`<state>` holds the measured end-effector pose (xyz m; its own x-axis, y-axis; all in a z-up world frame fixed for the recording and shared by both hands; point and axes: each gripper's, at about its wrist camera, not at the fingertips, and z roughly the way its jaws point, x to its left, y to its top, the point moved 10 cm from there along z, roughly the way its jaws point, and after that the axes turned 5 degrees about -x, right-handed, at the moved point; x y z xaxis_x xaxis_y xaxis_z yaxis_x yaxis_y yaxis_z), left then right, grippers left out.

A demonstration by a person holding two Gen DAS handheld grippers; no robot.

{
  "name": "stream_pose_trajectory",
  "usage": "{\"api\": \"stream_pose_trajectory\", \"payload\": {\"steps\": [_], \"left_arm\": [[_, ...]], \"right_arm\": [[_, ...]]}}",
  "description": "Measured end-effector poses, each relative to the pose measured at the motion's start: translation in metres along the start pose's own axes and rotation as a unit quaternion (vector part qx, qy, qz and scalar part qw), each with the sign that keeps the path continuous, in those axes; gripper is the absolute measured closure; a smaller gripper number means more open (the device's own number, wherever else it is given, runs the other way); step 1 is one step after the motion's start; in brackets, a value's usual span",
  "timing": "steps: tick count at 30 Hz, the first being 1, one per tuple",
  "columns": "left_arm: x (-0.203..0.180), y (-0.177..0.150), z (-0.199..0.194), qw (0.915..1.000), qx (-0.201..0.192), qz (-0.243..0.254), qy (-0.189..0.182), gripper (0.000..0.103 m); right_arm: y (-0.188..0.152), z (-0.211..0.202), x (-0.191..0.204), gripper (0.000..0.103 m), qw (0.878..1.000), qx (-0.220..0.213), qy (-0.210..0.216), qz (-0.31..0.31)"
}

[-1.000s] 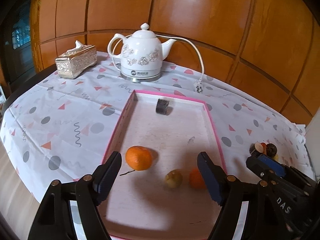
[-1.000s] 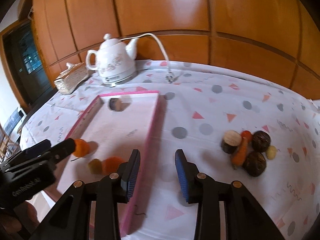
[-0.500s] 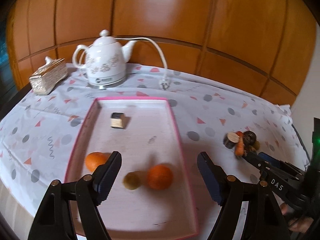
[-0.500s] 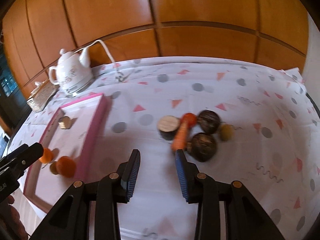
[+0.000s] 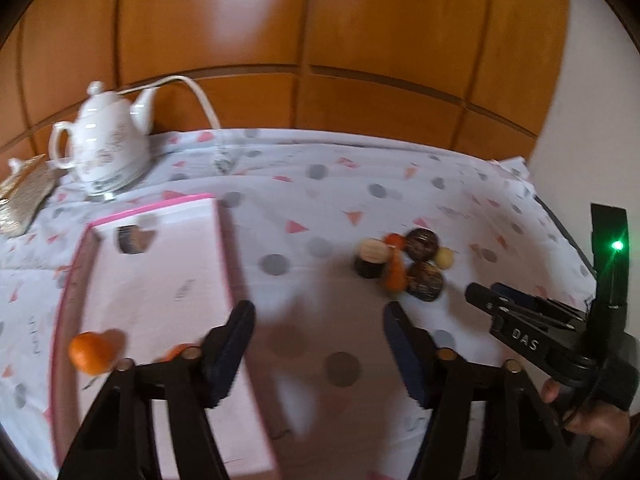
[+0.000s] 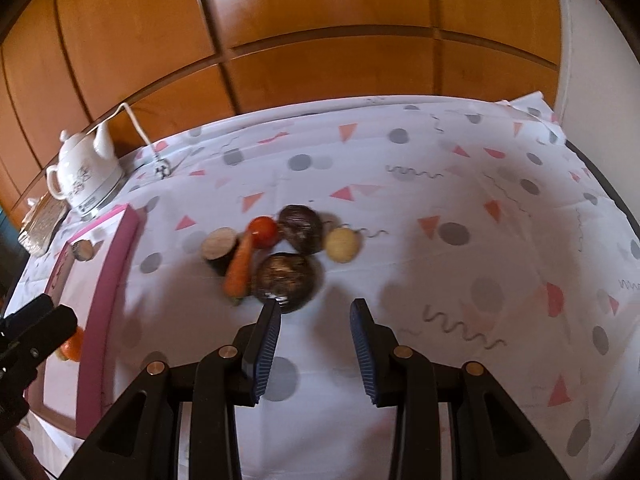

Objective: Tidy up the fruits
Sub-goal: 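Grasp the dark round beet from the pile with the left tool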

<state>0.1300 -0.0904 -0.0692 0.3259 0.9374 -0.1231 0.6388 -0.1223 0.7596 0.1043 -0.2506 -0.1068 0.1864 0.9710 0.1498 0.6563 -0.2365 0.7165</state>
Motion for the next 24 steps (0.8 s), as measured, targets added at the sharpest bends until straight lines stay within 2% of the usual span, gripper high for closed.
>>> {"api": "stream_pose_trajectory", "payload": {"steps": [2, 4, 14, 24], "left_arm": [[-0.013, -0.002, 0.009, 0.9995, 0.014, 0.001, -0.028, 0.051], [-0.026, -0.004, 0.015, 0.9985, 0.025, 0.004, -0.049, 0.055], [-0.090, 0.000, 0.052, 0.9892, 0.046, 0.069, -0.121, 0.055], [-0.121, 0.003, 0.096, 0.9802, 0.066, 0.136, -0.128, 0.054]], "right_arm": [[0.001, -0.001, -0.009, 0.067, 1.000, -0.002, -0.007, 0.006], [0.001, -0.001, -0.020, 0.067, 1.000, -0.002, -0.012, 0.015], [0.001, 0.002, -0.060, 0.067, 0.998, 0.001, -0.034, 0.051], [0.001, 0.006, -0.076, 0.067, 0.997, 0.006, -0.034, 0.067]]}}
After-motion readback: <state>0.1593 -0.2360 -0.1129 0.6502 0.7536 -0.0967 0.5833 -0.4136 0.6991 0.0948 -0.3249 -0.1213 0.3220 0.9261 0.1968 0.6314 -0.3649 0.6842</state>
